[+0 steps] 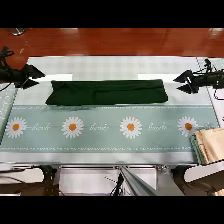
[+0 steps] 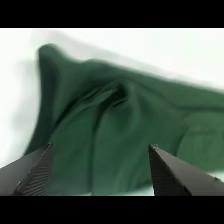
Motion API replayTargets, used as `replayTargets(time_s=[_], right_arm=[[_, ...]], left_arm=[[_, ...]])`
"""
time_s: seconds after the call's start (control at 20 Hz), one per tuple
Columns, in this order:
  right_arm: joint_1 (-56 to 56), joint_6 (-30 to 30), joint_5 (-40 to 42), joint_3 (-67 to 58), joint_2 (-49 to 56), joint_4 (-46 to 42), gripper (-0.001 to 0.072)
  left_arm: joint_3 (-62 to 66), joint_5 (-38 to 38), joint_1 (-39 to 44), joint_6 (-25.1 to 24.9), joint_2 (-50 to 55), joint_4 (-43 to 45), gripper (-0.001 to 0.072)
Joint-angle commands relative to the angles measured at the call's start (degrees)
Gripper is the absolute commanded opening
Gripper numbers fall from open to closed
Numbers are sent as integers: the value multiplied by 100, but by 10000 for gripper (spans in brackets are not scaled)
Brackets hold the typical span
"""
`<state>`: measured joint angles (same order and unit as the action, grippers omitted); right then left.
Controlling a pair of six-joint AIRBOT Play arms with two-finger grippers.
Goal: Fold the shirts.
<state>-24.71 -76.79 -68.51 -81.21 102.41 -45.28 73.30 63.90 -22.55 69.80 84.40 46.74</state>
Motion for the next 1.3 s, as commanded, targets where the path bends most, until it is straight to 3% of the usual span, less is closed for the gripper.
replayTargets(time_s=[0.0,0.35,0.4,0.45,0.5,0.55,0.6,0.7,0.9,1.1,1.25], right_arm=[[136,7,-70,63,249,133,619],[990,199,-125,61,597,341,618],[1088,197,-146,52,581,345,584],[1161,190,-203,7,566,374,402],[1178,214,-354,-81,540,404,79],[1176,297,-505,-164,481,431,20],[1134,302,-610,-199,339,358,19],[1023,175,-765,-197,-109,-127,19],[837,76,-927,546,-1703,-970,19],[802,50,-844,1845,-3794,-994,18],[802,-286,-866,2490,-5195,-927,19]], left_arm=[[-1600,-1432,313,-1025,-1318,-1165,702],[-2173,-1401,1331,-1082,-1436,-1272,702],[-2173,-1401,1458,-1084,-1429,-1318,702],[-2173,-1397,1563,-1080,-1429,-1342,702],[-2173,-1368,1657,-1080,-1432,-1349,701],[-2175,-1327,1766,-1093,-1427,-1353,700],[-2175,-1303,1869,-1176,-1425,-1357,678],[-2175,-1281,2109,-1193,-1425,-1360,16],[-2162,-1364,2894,-1207,-1416,-1381,22],[-1805,-2142,4188,-39,-1045,-815,21],[-859,-2199,5112,549,-94,-234,21]])
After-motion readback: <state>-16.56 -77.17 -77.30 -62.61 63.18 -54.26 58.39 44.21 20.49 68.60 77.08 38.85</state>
